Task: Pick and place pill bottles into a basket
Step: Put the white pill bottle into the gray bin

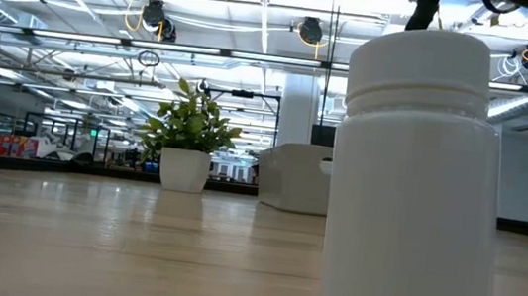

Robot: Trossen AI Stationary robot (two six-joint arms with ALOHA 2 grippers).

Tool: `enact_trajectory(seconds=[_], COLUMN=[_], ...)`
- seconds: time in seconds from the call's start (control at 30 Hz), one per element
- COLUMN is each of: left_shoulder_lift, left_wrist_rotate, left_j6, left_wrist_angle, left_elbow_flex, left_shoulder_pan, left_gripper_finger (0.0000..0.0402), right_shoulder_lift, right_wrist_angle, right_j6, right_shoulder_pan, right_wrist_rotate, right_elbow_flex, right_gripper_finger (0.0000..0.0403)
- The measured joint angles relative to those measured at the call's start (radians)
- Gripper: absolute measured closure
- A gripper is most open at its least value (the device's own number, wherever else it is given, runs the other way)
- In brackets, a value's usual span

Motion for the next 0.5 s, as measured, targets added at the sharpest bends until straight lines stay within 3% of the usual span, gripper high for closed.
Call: enact_trajectory(seconds=[0.17,0.5], left_shoulder_lift=[0.000,-0.009], left_wrist_rotate=[0.002,0.123], left_j6=[0.002,0.041], left_wrist_angle=[0.003,-0.065], left_elbow_flex=[0.000,0.000], left_shoulder_pan=[0.000,0.045], left_gripper_finger=[0.0202,0.0201], right_shoulder_lift=[0.000,-0.019], right_wrist_angle=[-0.005,-0.033], right_j6=[-0.010,-0.004], right_shoulder_pan=[0.000,0.000], right_wrist_rotate=[-0.003,0.002], right_elbow_flex=[0.000,0.000], right_gripper_finger=[0.0252,0.0253])
